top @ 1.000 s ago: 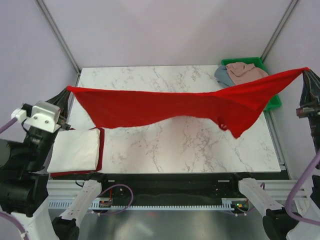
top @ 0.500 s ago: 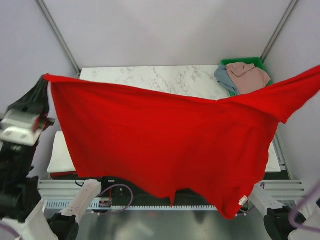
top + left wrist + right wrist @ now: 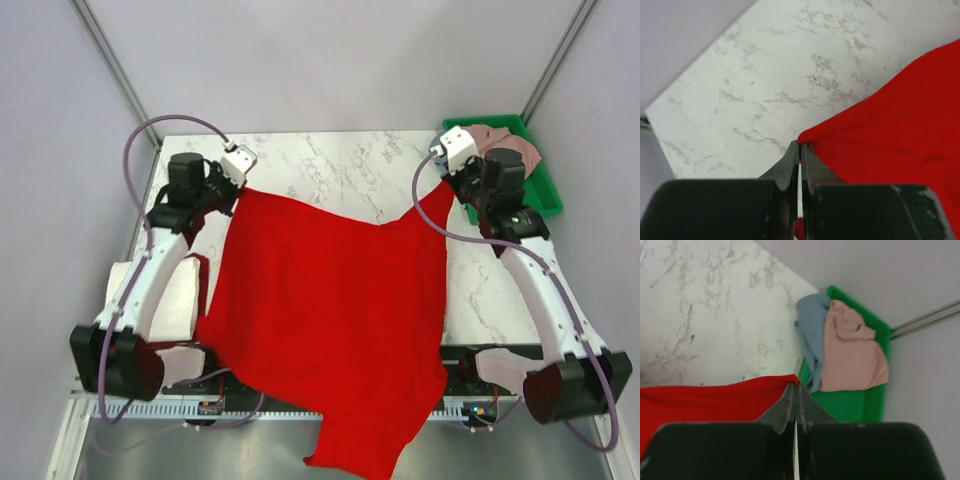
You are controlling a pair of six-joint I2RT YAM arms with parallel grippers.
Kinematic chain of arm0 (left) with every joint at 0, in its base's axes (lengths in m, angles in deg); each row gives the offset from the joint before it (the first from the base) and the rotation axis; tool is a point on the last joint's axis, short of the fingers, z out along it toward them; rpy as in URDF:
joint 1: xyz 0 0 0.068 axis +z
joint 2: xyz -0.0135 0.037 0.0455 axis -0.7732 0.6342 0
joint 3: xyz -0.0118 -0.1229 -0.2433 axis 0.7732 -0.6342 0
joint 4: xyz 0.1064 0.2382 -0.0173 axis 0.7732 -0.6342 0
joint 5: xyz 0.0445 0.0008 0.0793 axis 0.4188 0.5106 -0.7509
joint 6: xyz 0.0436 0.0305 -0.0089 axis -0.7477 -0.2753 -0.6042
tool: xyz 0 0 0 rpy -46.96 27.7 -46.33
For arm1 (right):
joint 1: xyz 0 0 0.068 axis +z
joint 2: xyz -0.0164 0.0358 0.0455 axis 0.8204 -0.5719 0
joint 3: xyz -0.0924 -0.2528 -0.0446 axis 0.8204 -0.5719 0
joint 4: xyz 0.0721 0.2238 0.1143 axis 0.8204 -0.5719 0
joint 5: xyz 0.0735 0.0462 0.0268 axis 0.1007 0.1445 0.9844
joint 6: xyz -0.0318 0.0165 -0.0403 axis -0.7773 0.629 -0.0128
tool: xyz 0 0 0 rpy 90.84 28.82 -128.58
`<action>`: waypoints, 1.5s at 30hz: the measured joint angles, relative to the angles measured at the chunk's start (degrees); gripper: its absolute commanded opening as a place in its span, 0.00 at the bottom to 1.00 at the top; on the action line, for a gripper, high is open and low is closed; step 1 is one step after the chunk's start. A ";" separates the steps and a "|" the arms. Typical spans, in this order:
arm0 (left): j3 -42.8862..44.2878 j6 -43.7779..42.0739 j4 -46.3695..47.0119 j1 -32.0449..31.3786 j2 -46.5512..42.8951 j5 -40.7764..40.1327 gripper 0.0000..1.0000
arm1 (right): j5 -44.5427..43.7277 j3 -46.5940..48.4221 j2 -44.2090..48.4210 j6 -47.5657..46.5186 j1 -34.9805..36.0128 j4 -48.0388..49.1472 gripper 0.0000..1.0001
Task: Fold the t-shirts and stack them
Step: Fold the tshirt
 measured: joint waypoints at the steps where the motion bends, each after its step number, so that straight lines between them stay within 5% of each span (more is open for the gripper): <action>1: -0.85 -0.20 1.09 -0.02 2.40 0.13 0.02 | 0.48 -1.90 -1.73 0.20 0.00 1.31 0.00; 8: 0.44 -1.77 8.87 0.00 22.05 -2.45 0.02 | 2.40 -5.79 -20.83 -0.74 0.09 13.68 0.00; 15: 10.12 -3.08 11.65 0.37 36.76 -9.90 0.02 | 1.46 5.64 -38.62 -0.96 0.09 14.99 0.00; 24: 18.05 -2.86 13.70 0.46 41.99 -15.32 0.02 | 0.81 25.05 -49.16 1.62 0.22 18.51 0.00; 35: 24.13 -2.86 13.57 1.97 48.72 -19.63 0.02 | -1.60 55.41 -76.48 3.96 0.46 14.16 0.00; 45: 31.50 -2.89 12.37 3.30 55.30 -20.26 0.02 | -3.48 63.49 -83.08 4.24 0.59 12.92 0.00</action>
